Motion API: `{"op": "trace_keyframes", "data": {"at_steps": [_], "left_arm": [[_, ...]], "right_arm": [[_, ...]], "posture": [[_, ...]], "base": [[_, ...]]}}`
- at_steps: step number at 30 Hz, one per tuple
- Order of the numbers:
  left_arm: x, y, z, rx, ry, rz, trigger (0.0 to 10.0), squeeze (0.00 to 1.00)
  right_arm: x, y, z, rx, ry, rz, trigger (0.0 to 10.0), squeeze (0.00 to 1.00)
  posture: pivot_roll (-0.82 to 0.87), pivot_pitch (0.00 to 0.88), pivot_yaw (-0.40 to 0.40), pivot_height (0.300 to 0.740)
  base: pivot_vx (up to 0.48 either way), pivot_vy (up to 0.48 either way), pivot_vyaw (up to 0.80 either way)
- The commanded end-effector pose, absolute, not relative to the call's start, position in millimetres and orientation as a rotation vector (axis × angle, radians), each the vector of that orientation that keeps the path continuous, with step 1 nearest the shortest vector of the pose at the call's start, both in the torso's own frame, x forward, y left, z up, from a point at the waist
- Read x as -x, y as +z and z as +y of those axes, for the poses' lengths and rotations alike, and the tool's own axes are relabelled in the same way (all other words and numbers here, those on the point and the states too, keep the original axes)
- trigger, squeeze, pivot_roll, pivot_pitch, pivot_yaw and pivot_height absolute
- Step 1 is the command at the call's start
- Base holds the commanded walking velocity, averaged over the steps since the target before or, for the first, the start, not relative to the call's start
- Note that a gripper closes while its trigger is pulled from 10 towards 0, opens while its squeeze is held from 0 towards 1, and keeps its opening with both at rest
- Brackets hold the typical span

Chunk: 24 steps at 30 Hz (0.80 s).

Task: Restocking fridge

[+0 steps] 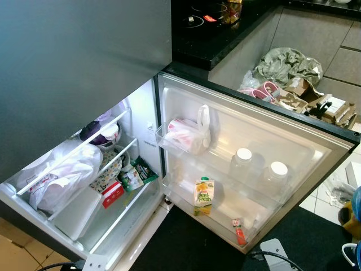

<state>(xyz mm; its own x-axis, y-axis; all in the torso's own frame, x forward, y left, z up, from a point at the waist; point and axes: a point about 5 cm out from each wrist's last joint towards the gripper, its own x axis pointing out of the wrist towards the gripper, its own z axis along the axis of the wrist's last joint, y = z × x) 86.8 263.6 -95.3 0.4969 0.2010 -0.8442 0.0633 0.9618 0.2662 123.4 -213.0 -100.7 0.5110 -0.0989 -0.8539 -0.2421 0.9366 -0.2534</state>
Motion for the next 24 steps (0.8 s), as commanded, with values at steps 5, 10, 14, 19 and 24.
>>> {"op": "trace_keyframes", "data": {"at_steps": [5, 10, 14, 19, 24], "left_arm": [[-83.5, -96.5, 262.6, -0.292, 0.058, 1.069, 10.0, 0.00], [-83.3, -96.5, 262.5, -0.292, 0.059, 1.067, 10.0, 0.00], [-83.1, -96.6, 262.4, -0.293, 0.060, 1.067, 10.0, 0.00], [-83.1, -96.6, 262.4, -0.292, 0.060, 1.067, 10.0, 0.00], [-83.1, -96.6, 262.3, -0.291, 0.059, 1.067, 10.0, 0.00]], "right_arm": [[-122.3, -100.7, -215.1, 0.358, 0.080, 1.043, 10.0, 0.00], [-124.0, -100.3, -214.8, 0.360, 0.082, 1.038, 10.0, 0.00], [-124.1, -100.2, -214.8, 0.360, 0.083, 1.038, 10.0, 0.00], [-123.9, -100.3, -214.8, 0.361, 0.084, 1.039, 10.0, 0.00], [-123.5, -100.4, -215.0, 0.361, 0.085, 1.040, 10.0, 0.00]], "posture": [[0.02, 0.000, -0.044, 0.740], [0.02, 0.000, -0.043, 0.740], [0.02, 0.000, -0.043, 0.740], [0.02, 0.000, -0.043, 0.740], [0.02, 0.000, -0.044, 0.740]], "base": [[0.000, -0.480, 0.00], [0.000, -0.373, 0.00], [0.000, -0.337, 0.00], [0.000, -0.331, 0.00], [0.000, -0.326, 0.00]]}}
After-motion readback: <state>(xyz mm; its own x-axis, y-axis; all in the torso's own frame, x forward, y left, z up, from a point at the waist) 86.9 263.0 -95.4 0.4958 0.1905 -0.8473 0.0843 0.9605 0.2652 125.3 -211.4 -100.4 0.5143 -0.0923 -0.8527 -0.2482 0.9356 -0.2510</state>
